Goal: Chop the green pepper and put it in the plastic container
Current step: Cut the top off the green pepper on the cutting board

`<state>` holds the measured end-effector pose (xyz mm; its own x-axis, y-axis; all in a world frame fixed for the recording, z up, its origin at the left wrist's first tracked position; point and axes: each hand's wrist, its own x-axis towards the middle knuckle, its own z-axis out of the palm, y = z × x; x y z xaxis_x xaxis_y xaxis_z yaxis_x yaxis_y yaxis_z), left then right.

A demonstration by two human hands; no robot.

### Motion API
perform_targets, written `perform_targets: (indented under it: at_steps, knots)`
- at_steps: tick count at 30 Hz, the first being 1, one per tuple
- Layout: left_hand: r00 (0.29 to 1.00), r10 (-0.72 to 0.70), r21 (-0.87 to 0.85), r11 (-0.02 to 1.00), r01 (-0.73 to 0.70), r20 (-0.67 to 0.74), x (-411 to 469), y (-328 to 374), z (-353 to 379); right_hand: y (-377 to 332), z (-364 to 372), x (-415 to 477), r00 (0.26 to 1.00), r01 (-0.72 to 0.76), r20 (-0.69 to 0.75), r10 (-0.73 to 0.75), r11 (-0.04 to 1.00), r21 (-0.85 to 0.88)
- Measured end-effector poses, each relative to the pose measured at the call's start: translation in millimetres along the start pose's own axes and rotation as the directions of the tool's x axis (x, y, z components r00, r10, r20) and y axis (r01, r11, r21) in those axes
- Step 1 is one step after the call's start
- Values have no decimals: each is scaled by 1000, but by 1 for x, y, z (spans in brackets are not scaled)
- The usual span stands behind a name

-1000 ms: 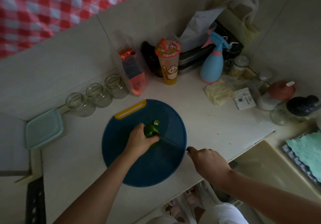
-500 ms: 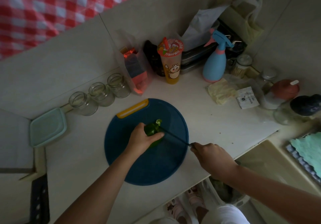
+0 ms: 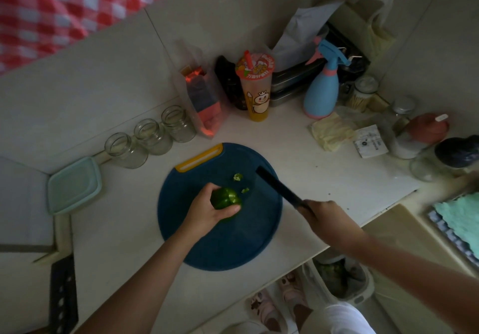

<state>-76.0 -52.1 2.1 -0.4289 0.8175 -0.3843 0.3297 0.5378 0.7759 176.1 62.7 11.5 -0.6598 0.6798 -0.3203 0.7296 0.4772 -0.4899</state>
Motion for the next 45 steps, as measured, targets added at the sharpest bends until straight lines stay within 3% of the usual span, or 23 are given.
perform_targets:
  at_steps: [6, 8, 12, 15, 26, 30, 38, 45]
  knots:
    - [997, 54, -49, 997, -56, -49, -14, -5, 2, 18, -18, 31, 993, 16, -104, -48, 957, -290]
    - [997, 56, -59, 996, -59, -53, -15, -5, 2, 15, -21, 36, 991, 39, -109, -74, 955, -294]
    - [996, 22, -69, 997, -28, -89, -15, -2, 4, 6, -24, 25, 963, 261, -17, -270, 942, -212]
    - [993, 17, -68, 997, -25, -117, -16, 0, 6, 3, -23, 6, 892, 432, 4, -452, 849, -304]
    - [966, 58, -95, 992, -85, -252, -29, -6, 20, -7, -9, -21, 926, 371, 99, -363, 835, -407]
    - [948, 94, -24, 994, -106, -303, -32, -8, 25, -9, -3, -26, 925, 379, 112, -364, 846, -374]
    - [982, 154, 112, 984, -142, -109, -34, -13, 13, -7, -12, -25, 904, 427, 156, -397, 829, -362]
    - [976, 179, 176, 972, -156, -121, -30, -14, 15, -1, -15, -19, 895, 446, 159, -417, 826, -344]
